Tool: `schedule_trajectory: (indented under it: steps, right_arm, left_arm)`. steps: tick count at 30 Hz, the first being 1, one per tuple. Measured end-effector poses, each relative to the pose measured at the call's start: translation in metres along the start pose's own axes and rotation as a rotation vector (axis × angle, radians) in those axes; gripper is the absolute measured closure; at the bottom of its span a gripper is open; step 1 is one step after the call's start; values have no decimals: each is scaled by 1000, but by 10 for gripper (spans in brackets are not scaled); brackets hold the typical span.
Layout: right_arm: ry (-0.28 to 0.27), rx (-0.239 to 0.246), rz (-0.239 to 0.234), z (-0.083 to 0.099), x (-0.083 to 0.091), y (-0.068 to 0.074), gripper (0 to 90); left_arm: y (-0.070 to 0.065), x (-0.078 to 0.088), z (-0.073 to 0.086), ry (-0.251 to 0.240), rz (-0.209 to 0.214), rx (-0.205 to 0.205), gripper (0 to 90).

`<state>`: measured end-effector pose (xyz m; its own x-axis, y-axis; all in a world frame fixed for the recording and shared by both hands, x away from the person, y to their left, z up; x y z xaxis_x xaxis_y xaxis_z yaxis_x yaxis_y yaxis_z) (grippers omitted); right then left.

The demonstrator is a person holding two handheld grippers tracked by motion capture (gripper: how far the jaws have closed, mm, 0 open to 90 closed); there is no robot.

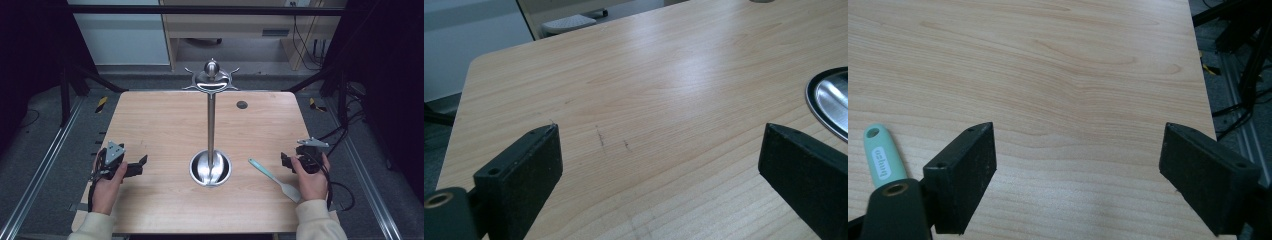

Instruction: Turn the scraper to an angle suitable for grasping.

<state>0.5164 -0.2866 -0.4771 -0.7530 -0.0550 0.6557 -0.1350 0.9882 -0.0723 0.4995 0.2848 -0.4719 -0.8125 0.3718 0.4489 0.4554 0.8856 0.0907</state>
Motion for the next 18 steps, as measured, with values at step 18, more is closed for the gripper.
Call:
schedule_trajectory:
  steps: [18]
  right_arm:
    - [-25, 72, 27, -10, 2, 14, 153]
  left_arm:
    - [-2, -2, 0, 8, -3, -20, 38]
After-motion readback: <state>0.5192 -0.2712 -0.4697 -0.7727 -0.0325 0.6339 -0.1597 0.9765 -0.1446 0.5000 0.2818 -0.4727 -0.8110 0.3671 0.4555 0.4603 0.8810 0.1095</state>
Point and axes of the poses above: each handheld gripper's, and its own axes: x roughly backward along the jaws, z roughly out of its underside, y roughly to its left, the point moved 2 cm from there along -x, roughly forward along the jaws, and after that the axes turned 2 degrees about z, right-handed, at the moved point
